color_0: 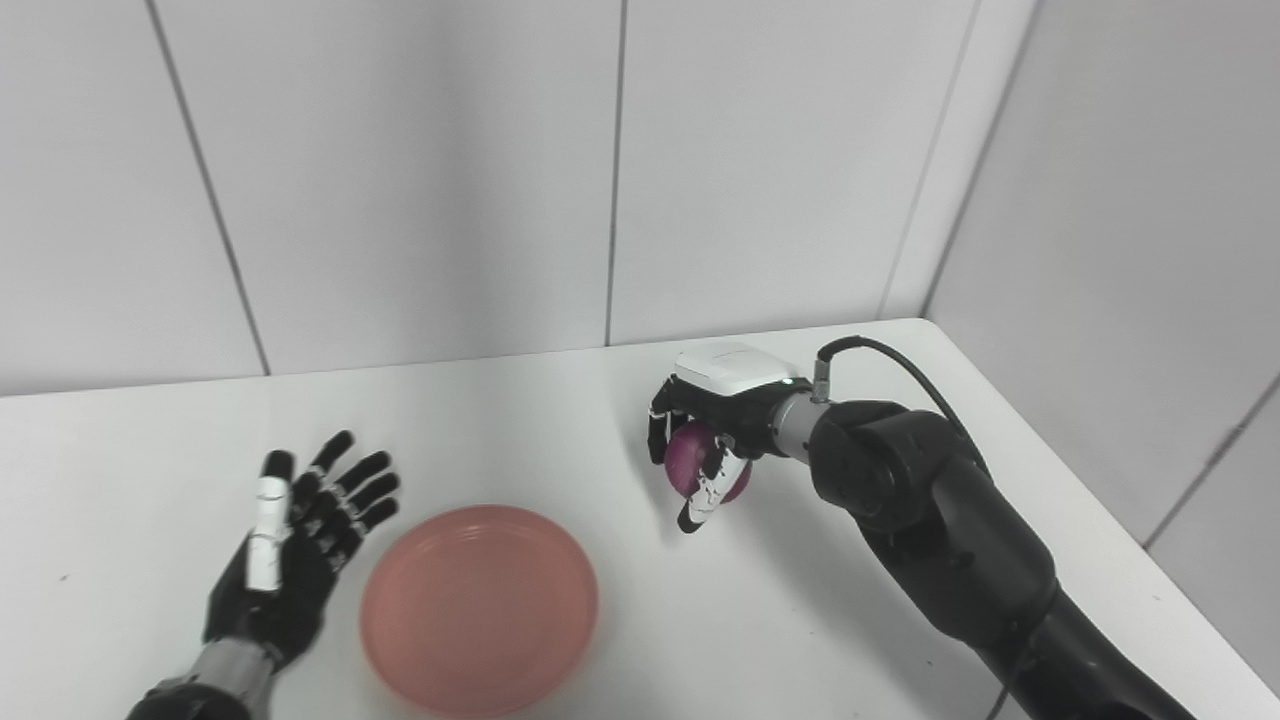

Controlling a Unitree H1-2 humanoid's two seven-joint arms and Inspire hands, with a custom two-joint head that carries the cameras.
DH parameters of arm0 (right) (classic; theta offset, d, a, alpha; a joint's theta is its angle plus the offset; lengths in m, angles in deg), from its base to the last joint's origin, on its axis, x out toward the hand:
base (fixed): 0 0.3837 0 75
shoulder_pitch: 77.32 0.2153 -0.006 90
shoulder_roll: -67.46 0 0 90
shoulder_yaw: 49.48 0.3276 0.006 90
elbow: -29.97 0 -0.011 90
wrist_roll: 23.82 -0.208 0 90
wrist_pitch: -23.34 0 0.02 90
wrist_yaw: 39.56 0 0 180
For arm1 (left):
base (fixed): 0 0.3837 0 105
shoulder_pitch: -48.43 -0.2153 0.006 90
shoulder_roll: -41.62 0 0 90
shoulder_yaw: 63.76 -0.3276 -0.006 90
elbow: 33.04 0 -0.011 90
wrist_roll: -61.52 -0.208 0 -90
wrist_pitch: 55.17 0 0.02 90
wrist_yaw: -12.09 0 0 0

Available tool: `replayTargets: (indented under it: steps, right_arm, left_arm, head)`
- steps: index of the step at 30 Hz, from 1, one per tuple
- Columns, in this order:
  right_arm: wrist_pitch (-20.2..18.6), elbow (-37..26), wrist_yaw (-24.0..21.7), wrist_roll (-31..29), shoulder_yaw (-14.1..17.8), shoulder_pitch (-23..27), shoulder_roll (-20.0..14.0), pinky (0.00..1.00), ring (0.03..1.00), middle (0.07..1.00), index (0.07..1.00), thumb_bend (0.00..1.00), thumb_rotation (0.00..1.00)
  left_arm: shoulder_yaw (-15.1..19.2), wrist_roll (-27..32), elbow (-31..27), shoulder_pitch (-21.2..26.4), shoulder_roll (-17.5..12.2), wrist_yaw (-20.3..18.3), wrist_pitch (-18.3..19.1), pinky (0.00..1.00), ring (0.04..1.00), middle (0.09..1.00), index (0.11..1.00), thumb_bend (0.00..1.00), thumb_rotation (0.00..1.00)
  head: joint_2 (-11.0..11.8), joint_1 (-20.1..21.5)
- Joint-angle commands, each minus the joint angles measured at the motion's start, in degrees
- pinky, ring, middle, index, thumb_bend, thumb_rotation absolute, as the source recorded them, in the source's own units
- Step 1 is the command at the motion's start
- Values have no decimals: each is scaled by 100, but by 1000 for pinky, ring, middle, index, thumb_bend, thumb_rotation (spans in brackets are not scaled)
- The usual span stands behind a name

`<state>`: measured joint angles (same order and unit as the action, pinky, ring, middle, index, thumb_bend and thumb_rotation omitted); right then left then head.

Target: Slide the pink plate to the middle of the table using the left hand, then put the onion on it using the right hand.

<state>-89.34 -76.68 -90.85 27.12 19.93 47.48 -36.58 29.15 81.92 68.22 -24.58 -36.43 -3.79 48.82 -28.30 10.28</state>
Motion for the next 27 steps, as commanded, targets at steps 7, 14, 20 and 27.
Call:
replayTargets:
  steps: [7, 14, 20, 27]
  right_arm:
    - [326, -67, 196, -224, -125, 340, 289, 293, 387, 457, 538, 512, 0]
    - [523, 21, 284, -314, -250, 273, 360, 276, 375, 453, 548, 509, 0]
    - [799, 107, 426, -469, -270, 124, 316, 271, 378, 454, 539, 511, 0]
    - [872, 182, 472, -440, -359, 83, 373, 286, 384, 463, 537, 512, 0]
  left_arm:
    - [-169, -334, 23, -207, 237, 323, 108, 837, 842, 844, 924, 811, 886]
    - [-247, -542, -52, -241, 416, 539, 63, 821, 824, 824, 909, 804, 881]
    - [-296, -638, 5, -223, 542, 613, 20, 823, 822, 828, 908, 807, 878]
    - [-302, -666, 51, -215, 593, 640, 13, 819, 823, 829, 915, 801, 889]
  head:
    - [-2, -601]
    - [-22, -992]
    - [-36, -1293]
    - [-37, -1444]
